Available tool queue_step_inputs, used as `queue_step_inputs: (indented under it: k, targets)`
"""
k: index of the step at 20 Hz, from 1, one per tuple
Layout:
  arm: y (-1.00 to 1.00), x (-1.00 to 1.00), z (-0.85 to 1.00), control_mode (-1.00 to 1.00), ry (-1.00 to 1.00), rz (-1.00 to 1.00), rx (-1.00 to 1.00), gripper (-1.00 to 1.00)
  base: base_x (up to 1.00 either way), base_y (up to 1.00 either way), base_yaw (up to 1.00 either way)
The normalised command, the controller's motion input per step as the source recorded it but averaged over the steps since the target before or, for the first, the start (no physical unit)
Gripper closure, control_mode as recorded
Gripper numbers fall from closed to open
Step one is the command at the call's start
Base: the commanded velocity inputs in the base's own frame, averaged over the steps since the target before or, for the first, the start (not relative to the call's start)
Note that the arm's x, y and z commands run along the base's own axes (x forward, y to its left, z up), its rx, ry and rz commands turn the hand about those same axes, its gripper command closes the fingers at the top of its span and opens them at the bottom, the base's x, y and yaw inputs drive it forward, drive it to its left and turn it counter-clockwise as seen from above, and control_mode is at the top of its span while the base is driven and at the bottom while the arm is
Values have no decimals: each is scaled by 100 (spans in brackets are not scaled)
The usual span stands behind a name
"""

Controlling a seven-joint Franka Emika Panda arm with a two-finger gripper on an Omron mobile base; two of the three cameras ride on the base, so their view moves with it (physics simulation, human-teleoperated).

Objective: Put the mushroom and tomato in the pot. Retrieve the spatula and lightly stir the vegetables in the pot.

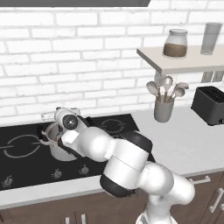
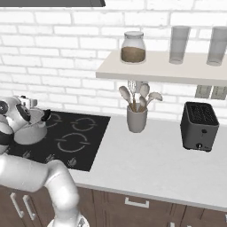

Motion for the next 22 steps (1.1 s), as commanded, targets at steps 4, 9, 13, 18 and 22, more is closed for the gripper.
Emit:
queue_step_inputs:
  k: [4,9,13,18,22]
  targets:
    - [21,27,-31,-100,-31,10,-5,100,0,0,0]
    - [5,16,-2,-100,-36,6,-10,100,0,0,0]
    - [6,-34,0,-100,-16,6,-1,100,0,0,0]
    - [0,-33,-12,-100,2,2,0,100,0,0,0]
    - [-9,-13,-19,-100,16,0,0,100,0,0,0]
